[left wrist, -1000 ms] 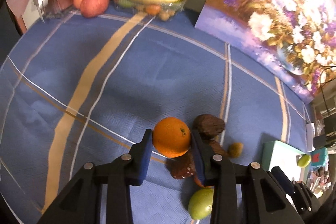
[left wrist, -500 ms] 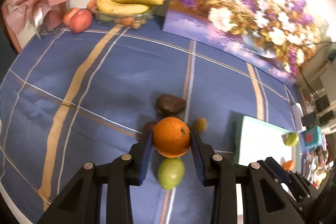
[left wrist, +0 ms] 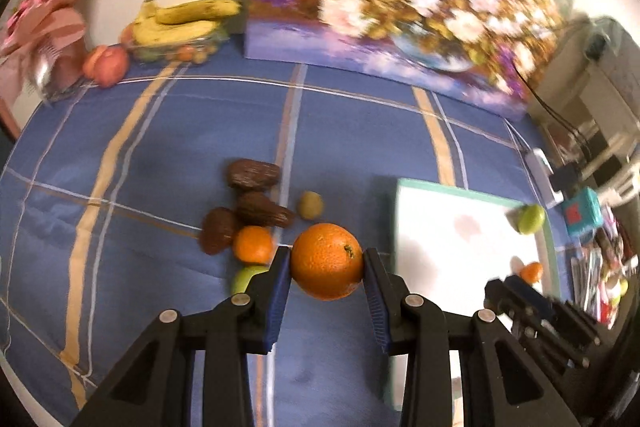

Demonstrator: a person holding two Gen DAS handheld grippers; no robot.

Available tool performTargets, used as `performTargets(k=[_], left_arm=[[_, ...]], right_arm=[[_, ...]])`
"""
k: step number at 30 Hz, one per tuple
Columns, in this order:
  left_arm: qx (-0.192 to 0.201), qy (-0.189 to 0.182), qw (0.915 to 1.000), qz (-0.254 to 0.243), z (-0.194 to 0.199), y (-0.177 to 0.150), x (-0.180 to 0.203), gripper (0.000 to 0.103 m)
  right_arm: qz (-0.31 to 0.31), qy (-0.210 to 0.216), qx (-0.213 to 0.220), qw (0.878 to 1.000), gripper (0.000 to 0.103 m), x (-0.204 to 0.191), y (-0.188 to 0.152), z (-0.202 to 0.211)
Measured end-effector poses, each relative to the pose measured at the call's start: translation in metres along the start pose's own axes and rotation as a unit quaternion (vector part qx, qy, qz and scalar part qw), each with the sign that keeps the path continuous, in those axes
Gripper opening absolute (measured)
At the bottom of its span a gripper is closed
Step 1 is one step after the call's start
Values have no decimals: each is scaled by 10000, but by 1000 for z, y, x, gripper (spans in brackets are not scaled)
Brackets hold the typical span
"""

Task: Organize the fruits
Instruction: 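Carry the orange in the left gripper while the right carries the kiwi over the tray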

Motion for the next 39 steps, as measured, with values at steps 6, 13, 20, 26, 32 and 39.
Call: performTargets(k=[6, 13, 20, 26, 32, 39], left_arm=[[-309, -223, 9976, -579, -19, -14, 52, 38], [-567, -423, 9929, -957, -33, -29, 90, 38], [-688, -429, 9905, -1108, -40, -36, 102, 38], [-892, -331, 9889, -1137, -55, -42, 100, 38], [-1256, -249, 9847, -1181, -79, -55, 98, 38], [-1467, -157, 9813, -1238, -96, -65, 96, 38]], right_arm=[[-555, -392, -192, 9975, 22, 50, 0, -8], [-983, -648, -149, 9929, 22, 105, -2, -1], [-1158, -678, -111, 9909, 22, 123, -2, 5], [-1085, -641, -228, 9918, 22, 119, -3, -3], [-1045, -684, -665, 9899, 22, 115, -15, -31], [-995, -727, -1035, 9870, 22, 113, -27, -57]])
Point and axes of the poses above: each gripper's, at about its wrist camera, not at the fingertips, and z roughly against the way its jaws point, x to its right, y to its top, the point moved 5 cm from there along -z, roughly the way its jaws point, and after that the axes turned 8 degrees about -y, right-handed, at the moved point
